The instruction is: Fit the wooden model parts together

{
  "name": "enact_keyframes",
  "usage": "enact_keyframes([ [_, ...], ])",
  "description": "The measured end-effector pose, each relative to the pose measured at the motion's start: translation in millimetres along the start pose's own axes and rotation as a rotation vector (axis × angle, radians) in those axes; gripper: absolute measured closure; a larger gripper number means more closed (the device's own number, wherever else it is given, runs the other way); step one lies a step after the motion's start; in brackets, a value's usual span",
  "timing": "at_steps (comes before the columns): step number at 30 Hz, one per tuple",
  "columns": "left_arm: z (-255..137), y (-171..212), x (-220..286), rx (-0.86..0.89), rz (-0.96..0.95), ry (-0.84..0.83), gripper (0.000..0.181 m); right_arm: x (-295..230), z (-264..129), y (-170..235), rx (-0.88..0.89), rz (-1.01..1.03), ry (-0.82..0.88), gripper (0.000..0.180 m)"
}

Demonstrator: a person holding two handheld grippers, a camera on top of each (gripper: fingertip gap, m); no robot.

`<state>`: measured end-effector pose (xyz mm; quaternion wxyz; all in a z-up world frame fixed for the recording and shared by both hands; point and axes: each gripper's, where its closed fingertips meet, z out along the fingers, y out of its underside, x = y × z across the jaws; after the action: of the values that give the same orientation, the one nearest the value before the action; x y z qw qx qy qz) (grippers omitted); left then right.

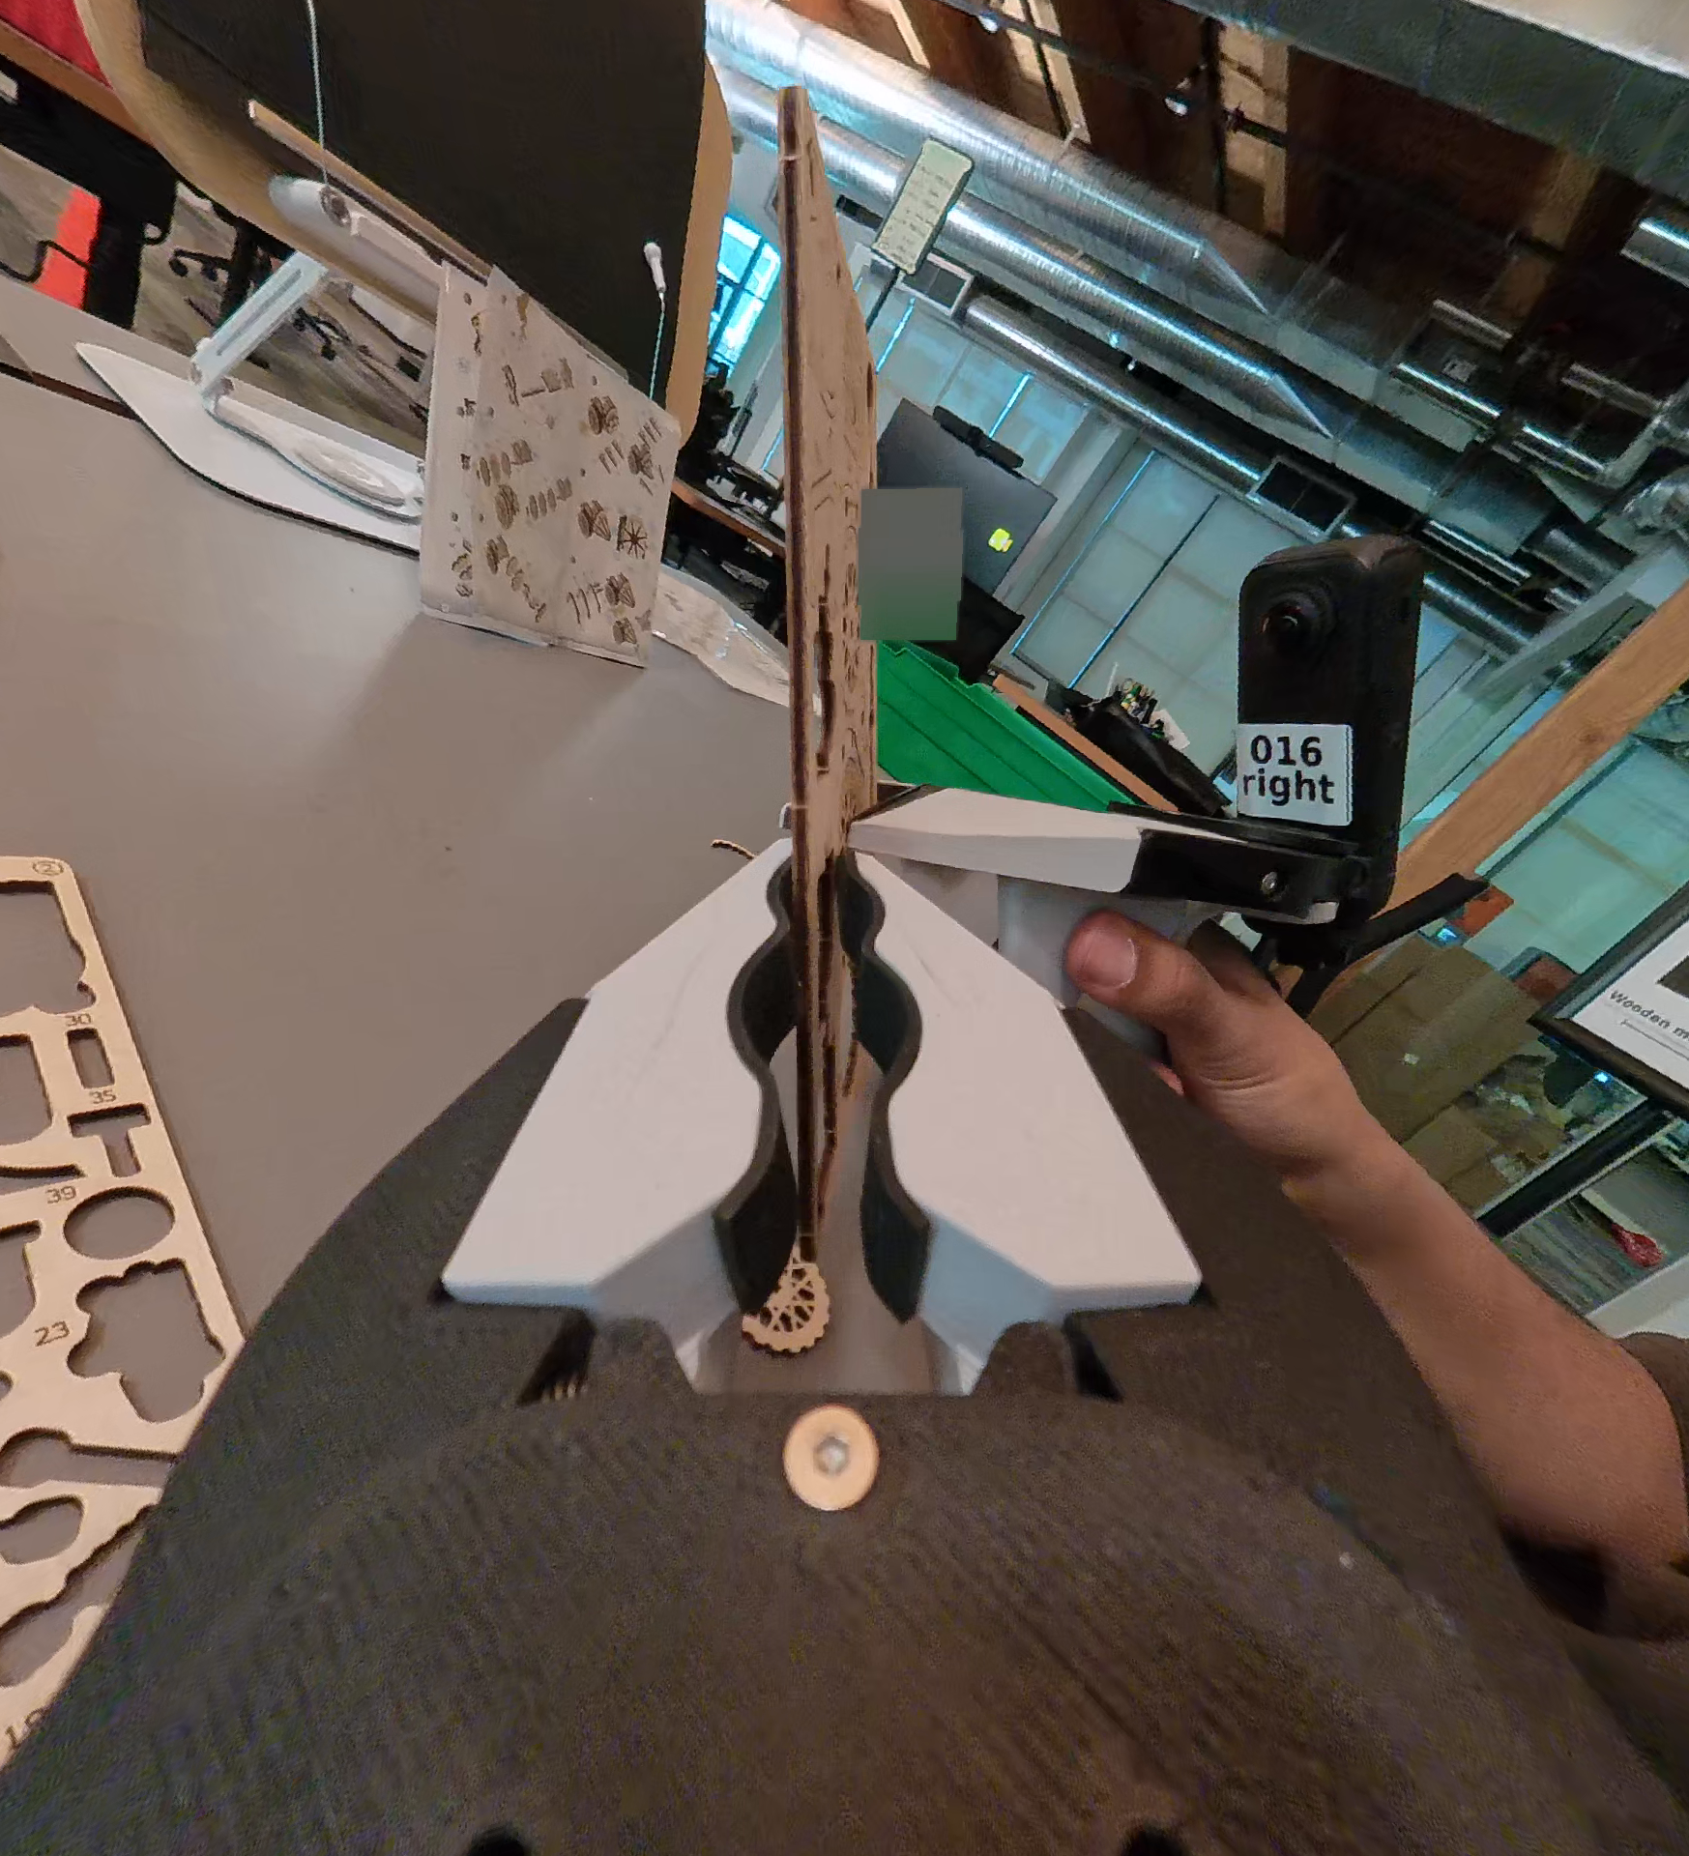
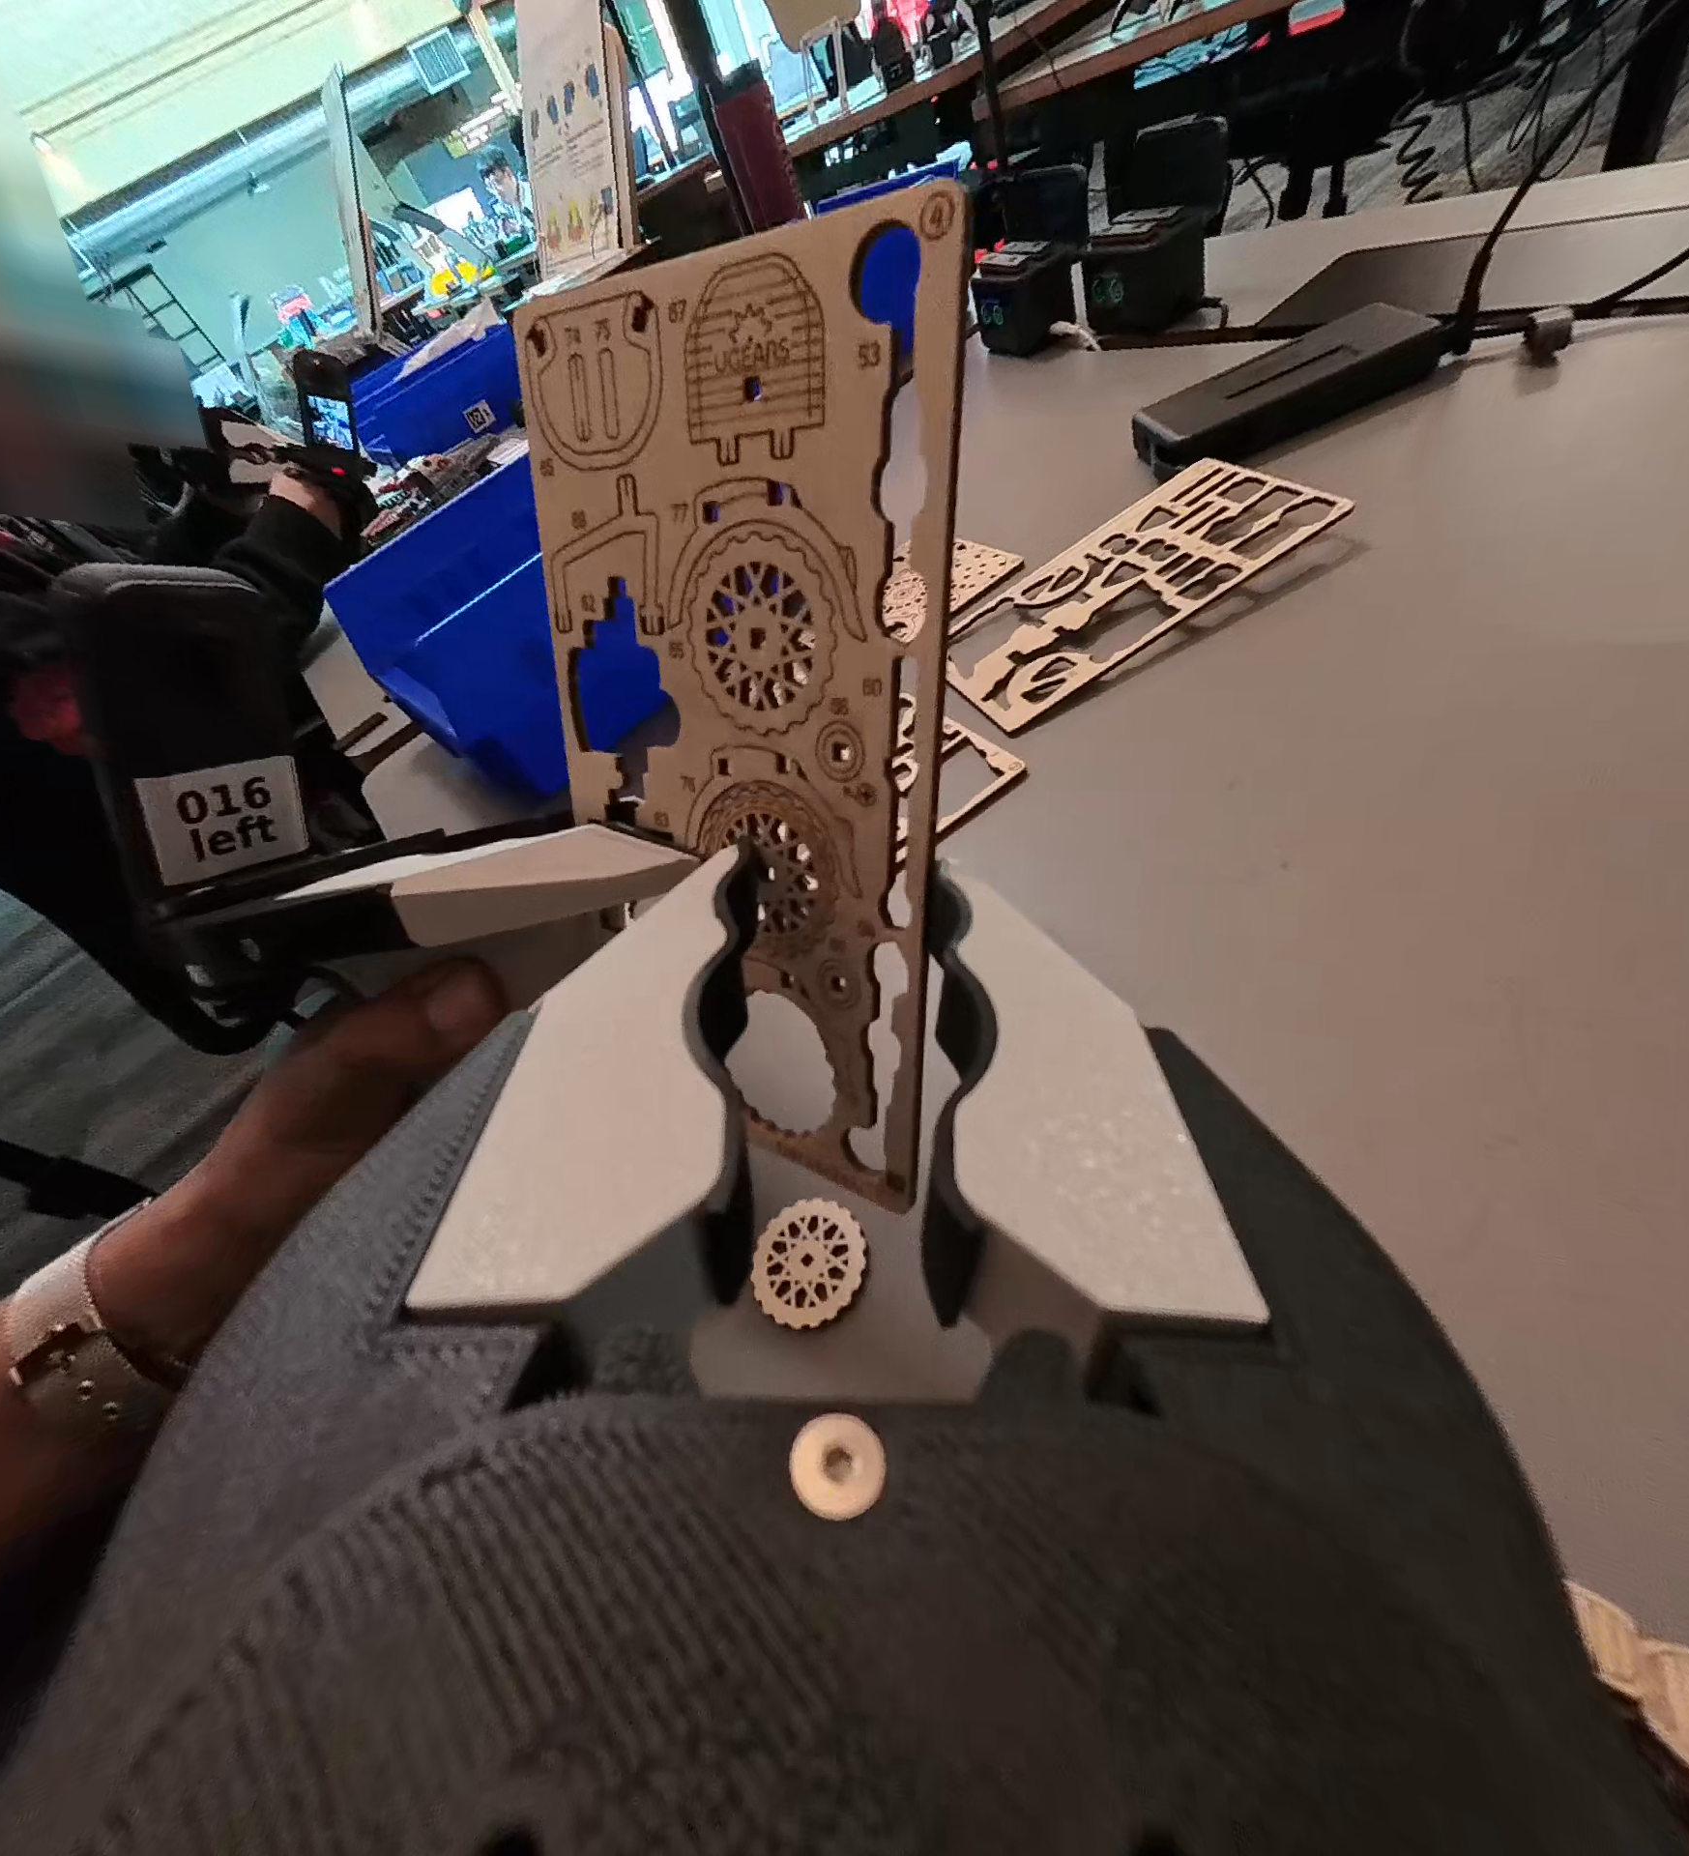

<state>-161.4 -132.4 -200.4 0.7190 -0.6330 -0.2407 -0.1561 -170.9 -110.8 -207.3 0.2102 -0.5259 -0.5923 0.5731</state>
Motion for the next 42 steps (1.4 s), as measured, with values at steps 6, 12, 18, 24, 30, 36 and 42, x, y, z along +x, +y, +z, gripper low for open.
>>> enact_keyframes([
  [6,-8,-7,9,0.034,-0.116,0.138,0.18,-12,-6,0,0.005,0.171,-0.2,0.156],
  [12,-1,5,10,-0.023,-0.094,0.126,0.18,-4,-10,15,-0.028,0.186,-0.199,0.151],
  [18,2,5,13,-0.031,-0.037,0.069,0.179,-2,-10,9,-0.021,0.084,-0.115,0.145],
  [24,5,8,10,-0.044,-0.052,0.048,0.179,2,-9,12,-0.016,0.081,-0.08,0.145],
  [30,4,8,6,-0.038,-0.064,0.04,0.178,3,-9,10,-0.007,0.015,-0.025,0.145],
  [36,-7,5,2,0.013,-0.207,0.137,0.177,-9,-13,8,0.071,0.124,-0.165,0.164],
  [42,-8,4,1,0.035,-0.262,0.17,0.16,-22,-26,0,0.101,0.223,-0.345,0.178],
])
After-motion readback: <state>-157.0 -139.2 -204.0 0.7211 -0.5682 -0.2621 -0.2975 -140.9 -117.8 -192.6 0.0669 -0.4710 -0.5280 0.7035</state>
